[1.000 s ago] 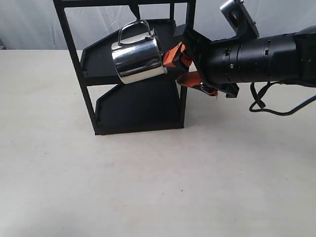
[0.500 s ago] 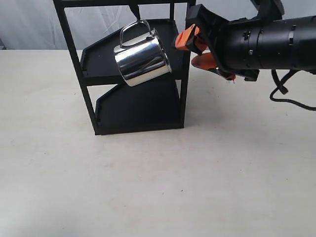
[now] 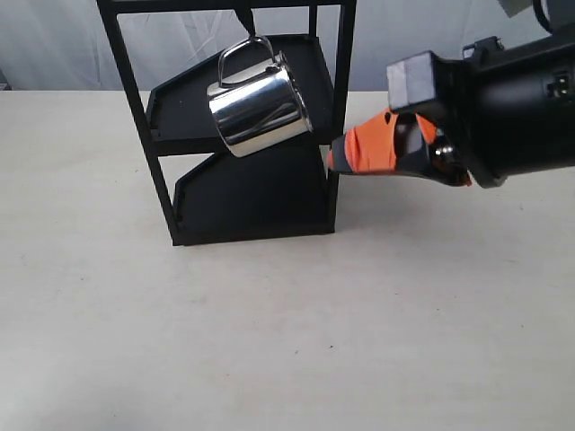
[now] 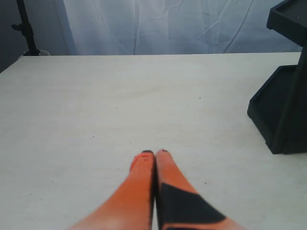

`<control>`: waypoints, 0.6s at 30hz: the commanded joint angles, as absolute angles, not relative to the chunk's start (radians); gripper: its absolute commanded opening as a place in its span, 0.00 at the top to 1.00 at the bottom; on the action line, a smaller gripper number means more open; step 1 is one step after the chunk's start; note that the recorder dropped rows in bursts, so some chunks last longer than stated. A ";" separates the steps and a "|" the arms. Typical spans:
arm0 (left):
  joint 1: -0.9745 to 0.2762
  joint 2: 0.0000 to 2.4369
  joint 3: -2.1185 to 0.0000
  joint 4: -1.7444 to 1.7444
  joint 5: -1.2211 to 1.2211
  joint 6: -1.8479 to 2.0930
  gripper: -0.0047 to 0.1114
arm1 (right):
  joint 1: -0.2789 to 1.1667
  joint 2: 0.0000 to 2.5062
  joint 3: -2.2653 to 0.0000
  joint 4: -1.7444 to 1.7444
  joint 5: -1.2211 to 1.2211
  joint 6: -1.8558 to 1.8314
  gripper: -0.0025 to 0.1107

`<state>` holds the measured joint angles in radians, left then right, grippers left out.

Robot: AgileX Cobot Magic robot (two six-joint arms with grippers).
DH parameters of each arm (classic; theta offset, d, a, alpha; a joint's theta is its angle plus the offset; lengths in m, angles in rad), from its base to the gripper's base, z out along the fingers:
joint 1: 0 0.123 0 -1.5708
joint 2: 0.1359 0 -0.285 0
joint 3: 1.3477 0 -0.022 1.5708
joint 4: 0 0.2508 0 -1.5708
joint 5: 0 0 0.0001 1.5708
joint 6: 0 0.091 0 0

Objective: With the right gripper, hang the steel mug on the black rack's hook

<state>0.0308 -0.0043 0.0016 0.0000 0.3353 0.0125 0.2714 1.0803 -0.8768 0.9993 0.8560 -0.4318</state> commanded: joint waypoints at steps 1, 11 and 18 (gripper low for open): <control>0.026 0.000 0.000 0.000 0.328 0.009 0.96 | 0.270 1.036 -0.874 0.991 0.910 -0.434 0.97; 0.026 0.000 0.000 0.000 0.328 0.009 0.96 | 0.301 0.891 -0.783 1.022 0.709 -0.448 0.97; 0.026 0.000 0.000 0.000 0.328 0.009 0.96 | 0.314 0.475 -0.471 1.133 0.497 -0.480 0.97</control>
